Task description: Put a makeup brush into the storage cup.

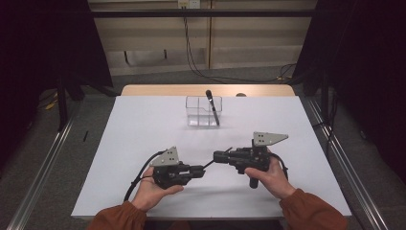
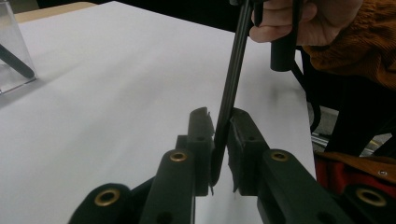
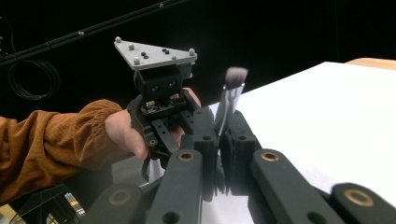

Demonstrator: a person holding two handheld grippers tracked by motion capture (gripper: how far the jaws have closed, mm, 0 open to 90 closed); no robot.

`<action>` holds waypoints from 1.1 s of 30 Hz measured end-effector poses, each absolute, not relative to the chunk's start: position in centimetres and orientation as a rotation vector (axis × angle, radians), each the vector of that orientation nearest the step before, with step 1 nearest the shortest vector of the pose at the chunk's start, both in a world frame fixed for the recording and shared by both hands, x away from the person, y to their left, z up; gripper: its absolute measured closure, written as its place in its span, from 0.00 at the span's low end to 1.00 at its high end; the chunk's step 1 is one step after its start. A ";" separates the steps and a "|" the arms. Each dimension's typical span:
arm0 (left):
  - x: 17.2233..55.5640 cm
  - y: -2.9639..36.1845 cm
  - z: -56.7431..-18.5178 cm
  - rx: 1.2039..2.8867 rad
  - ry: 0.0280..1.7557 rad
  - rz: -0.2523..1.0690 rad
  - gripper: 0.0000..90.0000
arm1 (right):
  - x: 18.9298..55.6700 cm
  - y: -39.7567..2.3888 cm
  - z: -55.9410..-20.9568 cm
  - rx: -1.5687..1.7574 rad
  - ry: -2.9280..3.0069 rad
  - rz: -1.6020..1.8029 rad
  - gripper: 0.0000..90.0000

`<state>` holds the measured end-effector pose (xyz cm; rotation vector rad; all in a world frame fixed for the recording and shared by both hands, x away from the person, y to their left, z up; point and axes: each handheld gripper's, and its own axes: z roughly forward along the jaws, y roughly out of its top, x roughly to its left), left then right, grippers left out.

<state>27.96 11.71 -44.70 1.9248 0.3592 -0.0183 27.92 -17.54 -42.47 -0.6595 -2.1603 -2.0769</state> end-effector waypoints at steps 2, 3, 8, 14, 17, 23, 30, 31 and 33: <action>28.0 11.8 -44.7 1.922 0.373 -0.008 0.82 | 27.9 -17.6 -42.5 -0.668 -2.161 -2.082 0.95; 28.0 11.8 -44.7 1.925 0.375 -0.007 0.80 | 28.0 -17.6 -42.5 -0.669 -2.154 -2.087 0.95; 28.1 11.9 -44.7 1.914 0.391 0.006 0.73 | 28.1 -17.9 -42.4 -0.682 -2.158 -2.093 0.95; 28.2 12.3 -44.5 1.902 0.431 0.037 0.55 | 28.2 -18.2 -42.3 -0.694 -2.167 -2.086 0.95; 28.3 12.5 -44.3 1.905 0.448 0.056 0.49 | 28.2 -18.3 -42.2 -0.702 -2.168 -2.082 0.95; 28.4 13.0 -44.0 1.902 0.471 0.073 0.42 | 28.3 -18.8 -42.2 -0.726 -2.182 -2.078 0.95; 28.5 13.8 -43.5 1.885 0.542 0.111 0.24 | 28.3 -19.2 -42.1 -0.745 -2.189 -2.072 0.95; 28.5 13.8 -43.5 1.881 0.541 0.115 0.22 | 28.4 -19.2 -42.1 -0.747 -2.196 -2.069 0.95; 28.4 13.9 -43.4 1.883 0.536 0.127 0.20 | 28.4 -19.2 -42.1 -0.747 -2.195 -2.068 0.95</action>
